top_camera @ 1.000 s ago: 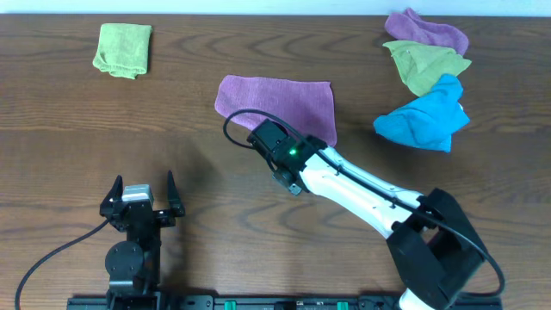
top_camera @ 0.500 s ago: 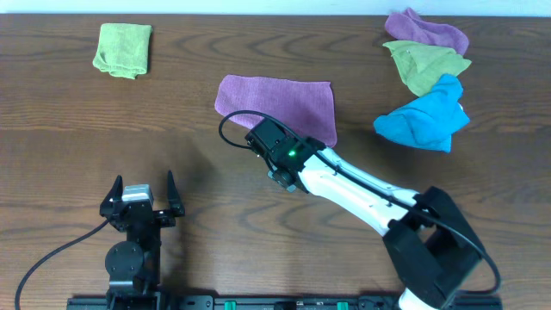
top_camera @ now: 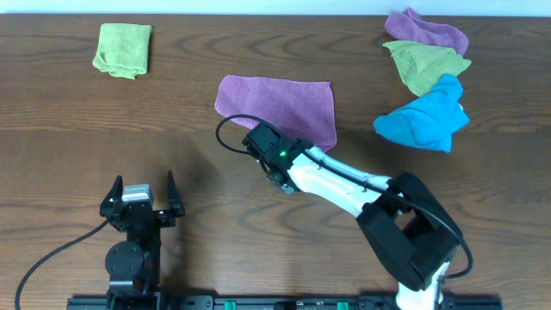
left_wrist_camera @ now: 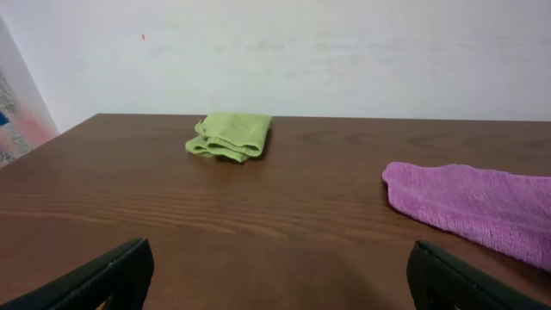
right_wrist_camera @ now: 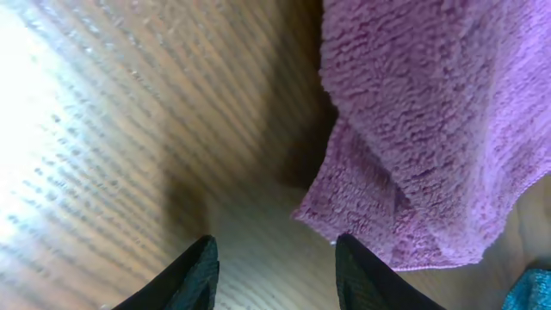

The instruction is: Fold the cloth

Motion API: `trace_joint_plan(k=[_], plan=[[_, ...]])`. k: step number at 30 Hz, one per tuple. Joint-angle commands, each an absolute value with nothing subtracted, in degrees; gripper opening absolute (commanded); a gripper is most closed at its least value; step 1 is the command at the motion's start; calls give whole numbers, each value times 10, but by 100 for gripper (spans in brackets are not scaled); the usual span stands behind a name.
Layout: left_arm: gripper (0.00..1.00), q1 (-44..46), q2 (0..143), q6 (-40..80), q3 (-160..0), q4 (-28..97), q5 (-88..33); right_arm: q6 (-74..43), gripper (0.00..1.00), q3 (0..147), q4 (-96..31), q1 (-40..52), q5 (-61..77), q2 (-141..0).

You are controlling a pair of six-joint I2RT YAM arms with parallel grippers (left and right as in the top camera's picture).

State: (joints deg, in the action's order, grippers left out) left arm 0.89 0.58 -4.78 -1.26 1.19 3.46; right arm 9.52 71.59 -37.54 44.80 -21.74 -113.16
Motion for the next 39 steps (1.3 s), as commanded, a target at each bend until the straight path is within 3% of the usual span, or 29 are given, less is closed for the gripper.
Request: trace_joint_plan(k=[1, 27, 30, 34, 39], plan=[[95, 7, 3, -54, -3, 38, 59, 99, 45, 714, -363, 444, -257, -1136], [95, 7, 3, -54, -3, 38, 59, 108, 40, 714, -321, 417, -214, -1155], [95, 7, 3, -54, -3, 38, 59, 108, 32, 714, -316, 417, -216, -1155], [96, 7, 3, -54, -3, 38, 59, 108, 4, 714, -315, 416, -216, -1155], [95, 7, 3, -54, -3, 38, 59, 107, 1, 715, -312, 416, -216, -1155]])
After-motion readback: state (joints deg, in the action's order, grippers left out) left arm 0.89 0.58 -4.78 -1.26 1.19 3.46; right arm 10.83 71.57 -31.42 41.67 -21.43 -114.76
